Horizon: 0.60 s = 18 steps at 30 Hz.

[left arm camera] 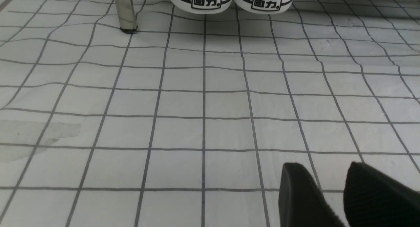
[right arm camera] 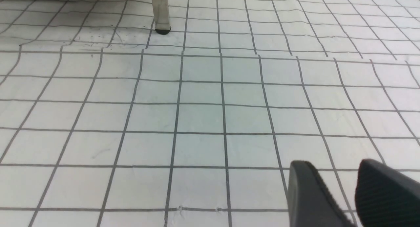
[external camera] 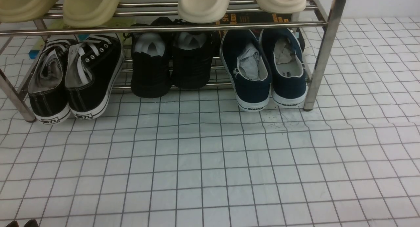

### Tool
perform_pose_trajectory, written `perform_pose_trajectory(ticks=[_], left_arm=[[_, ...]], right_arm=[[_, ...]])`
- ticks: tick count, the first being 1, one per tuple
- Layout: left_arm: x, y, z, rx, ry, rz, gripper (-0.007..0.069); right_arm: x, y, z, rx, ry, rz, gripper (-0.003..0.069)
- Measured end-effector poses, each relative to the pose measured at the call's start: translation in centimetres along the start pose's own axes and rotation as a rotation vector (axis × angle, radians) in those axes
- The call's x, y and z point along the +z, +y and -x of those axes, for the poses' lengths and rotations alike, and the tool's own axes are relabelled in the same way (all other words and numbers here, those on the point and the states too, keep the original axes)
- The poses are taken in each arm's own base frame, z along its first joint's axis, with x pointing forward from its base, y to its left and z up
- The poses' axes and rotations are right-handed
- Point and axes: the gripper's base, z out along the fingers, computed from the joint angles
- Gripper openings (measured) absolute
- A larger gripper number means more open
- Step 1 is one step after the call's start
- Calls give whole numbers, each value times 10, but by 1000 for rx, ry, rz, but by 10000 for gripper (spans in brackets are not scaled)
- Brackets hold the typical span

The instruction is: Take the shoes off the shelf with your hand from the white checkered tablecloth.

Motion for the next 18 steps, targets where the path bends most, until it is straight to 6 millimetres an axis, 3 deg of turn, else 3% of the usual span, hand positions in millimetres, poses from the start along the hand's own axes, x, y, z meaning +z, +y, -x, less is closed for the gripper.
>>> perform_pose_trajectory(ticks=[18], left_arm=[[0,0,0,0,0,0,240]], right_arm=[[0,-2,0,-54,0,-22,239]])
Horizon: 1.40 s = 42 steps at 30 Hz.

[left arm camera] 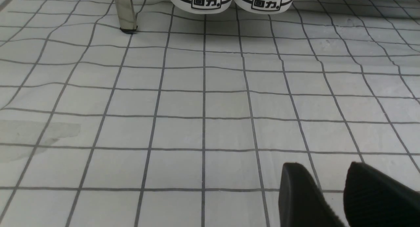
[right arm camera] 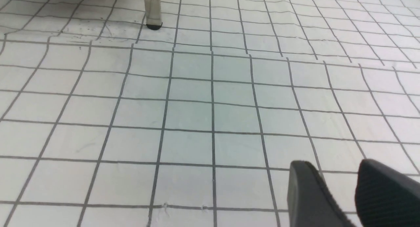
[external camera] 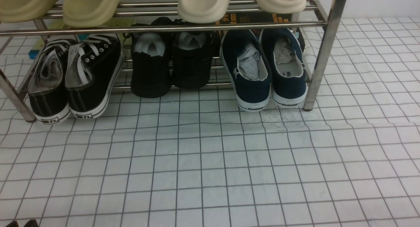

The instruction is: Take the shoes off the shelf with your hand from the white checkered tablecloth.

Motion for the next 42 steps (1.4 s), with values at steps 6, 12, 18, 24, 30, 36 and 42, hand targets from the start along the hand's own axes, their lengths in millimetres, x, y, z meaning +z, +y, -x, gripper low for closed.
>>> perform_pose_trajectory(ticks=[6,12,18,24,30,36,42], left_arm=[[0,0,0,0,0,0,240],[0,0,0,0,0,0,240],[0,0,0,0,0,0,240],[0,0,0,0,0,0,240],[0,0,0,0,0,0,240],[0,0,0,0,0,0,240],[0,0,0,0,0,0,240]], right_arm=[[0,4,2,288,-25,53,239],[-1,16,8,1043,-11,211,239],[-2,18,11,1216,-8,255,238],[-20,10,57,914,-231,274,127],[-29,7,148,327,-199,205,-8],[28,17,169,185,407,272,0],[119,51,163,162,847,590,0]])
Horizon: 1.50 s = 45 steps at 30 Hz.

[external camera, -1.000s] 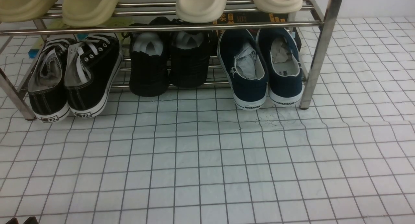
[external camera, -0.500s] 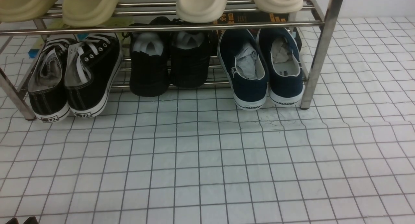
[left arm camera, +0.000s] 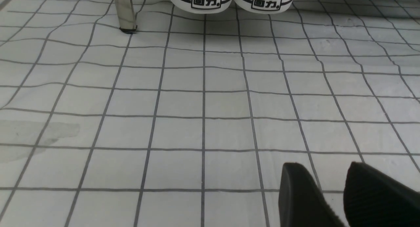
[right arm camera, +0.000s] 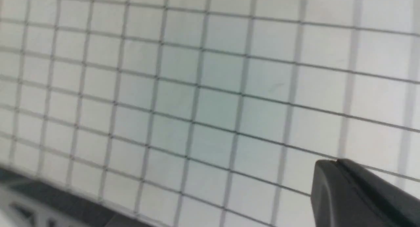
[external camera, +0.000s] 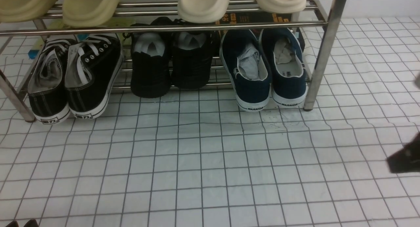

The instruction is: Take the shoes off the shelf with your hand from the white checkered tablecloth.

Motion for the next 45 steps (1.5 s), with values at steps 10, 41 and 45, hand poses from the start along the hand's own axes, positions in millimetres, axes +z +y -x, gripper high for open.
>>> perform_pose_trajectory(ticks=[10,41,45], left_arm=[[0,0,0,0,0,0,240],[0,0,0,1,1,0,240],[0,0,0,1,1,0,240]], right_arm=[[76,69,66,-158,104,111,0],[177,97,203,-253,-74,-243,393],[180,95,203,-267,-68,-252,366]])
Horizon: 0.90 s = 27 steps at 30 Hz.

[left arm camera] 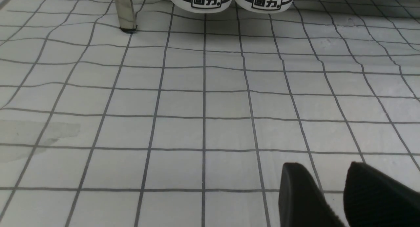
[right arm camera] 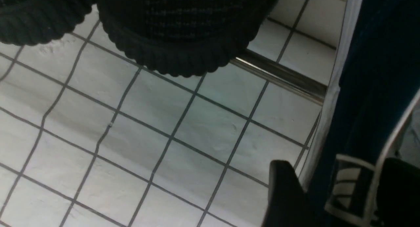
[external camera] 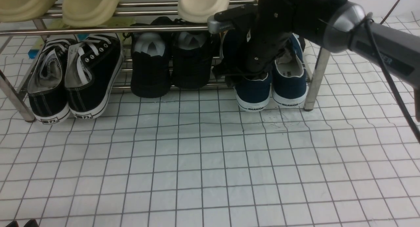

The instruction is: Take the shoes off the shelf with your hand from the white checkered tablecloth.

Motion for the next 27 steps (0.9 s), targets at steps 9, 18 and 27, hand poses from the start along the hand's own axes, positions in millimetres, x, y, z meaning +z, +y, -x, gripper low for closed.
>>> perform_pose_trajectory(ticks=[9,18,27], left_arm=[[0,0,0,0,0,0,240],[0,0,0,-1,0,2,240],[0,0,0,-1,0,3,240]], right_arm=[[-1,1,0,-2,6,5,38],[-54,26,-16,-39,161,-9,41],[-104,74,-37,-80,125,-42,41]])
